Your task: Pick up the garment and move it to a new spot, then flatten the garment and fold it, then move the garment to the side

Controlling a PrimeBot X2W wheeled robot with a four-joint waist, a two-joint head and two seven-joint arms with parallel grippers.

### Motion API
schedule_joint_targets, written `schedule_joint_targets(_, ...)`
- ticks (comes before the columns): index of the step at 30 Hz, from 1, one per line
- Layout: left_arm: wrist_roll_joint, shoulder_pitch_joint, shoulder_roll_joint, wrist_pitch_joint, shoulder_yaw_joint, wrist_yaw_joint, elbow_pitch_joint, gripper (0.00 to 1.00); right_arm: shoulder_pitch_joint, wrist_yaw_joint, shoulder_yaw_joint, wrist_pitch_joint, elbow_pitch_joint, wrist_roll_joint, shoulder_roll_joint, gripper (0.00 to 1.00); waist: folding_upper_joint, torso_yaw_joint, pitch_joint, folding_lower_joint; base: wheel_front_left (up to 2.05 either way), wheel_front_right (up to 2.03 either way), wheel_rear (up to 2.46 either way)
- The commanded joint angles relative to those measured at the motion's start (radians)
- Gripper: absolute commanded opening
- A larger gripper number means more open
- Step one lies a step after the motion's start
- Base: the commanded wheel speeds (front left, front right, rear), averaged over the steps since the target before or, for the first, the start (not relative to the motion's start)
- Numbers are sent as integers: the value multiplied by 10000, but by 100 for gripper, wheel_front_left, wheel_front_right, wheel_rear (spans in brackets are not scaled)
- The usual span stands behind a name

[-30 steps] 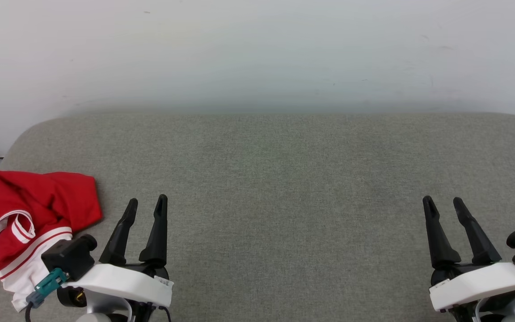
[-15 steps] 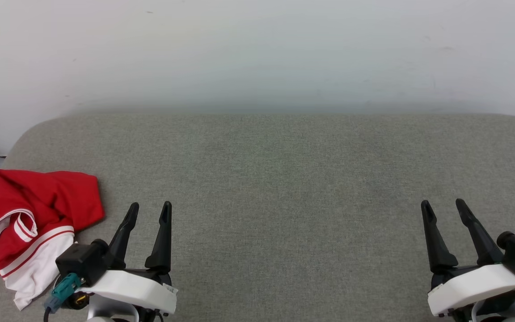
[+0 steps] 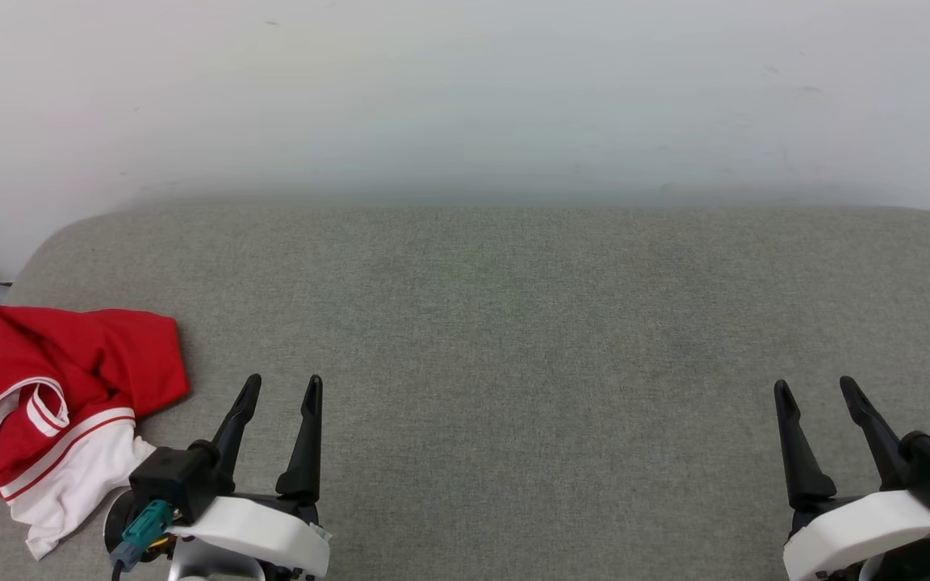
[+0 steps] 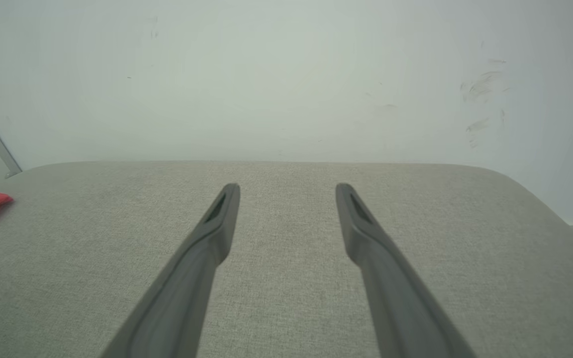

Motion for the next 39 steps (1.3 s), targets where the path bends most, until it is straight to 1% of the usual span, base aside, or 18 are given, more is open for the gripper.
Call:
schedule_joint_targets(1,215,29,17,-94,-48,-12,-3,100,65,-3,-20,-1,-128,-224,34,100,0,0,-3,0,0,0,0)
schedule_joint_targets(18,991,3,-26,-427,-111,-35,296,100,159,-3,-54,-94,-279,-916,43,100,0,-60,-22,0,0,0,0)
schedule_joint_targets(25,1183,-65,-1,-538,-79,-38,417,100,209,-3,-93,-178,-348,-1042,45,100,0,81,-61,0,0,0,0)
schedule_joint_targets(27,1224,-66,-11,-586,14,-39,443,100,215,-3,-71,-218,-370,-1135,45,100,0,199,-86,0,0,0,0)
schedule_joint_targets(32,1097,-36,-76,-564,240,-38,517,100,160,-3,50,-256,-282,-892,44,100,0,723,-151,0,0,0,0)
schedule_joint_targets(39,1087,-86,-88,-564,571,-39,592,100,60,-3,279,-334,-232,-772,43,100,0,1798,-216,0,0,0,0)
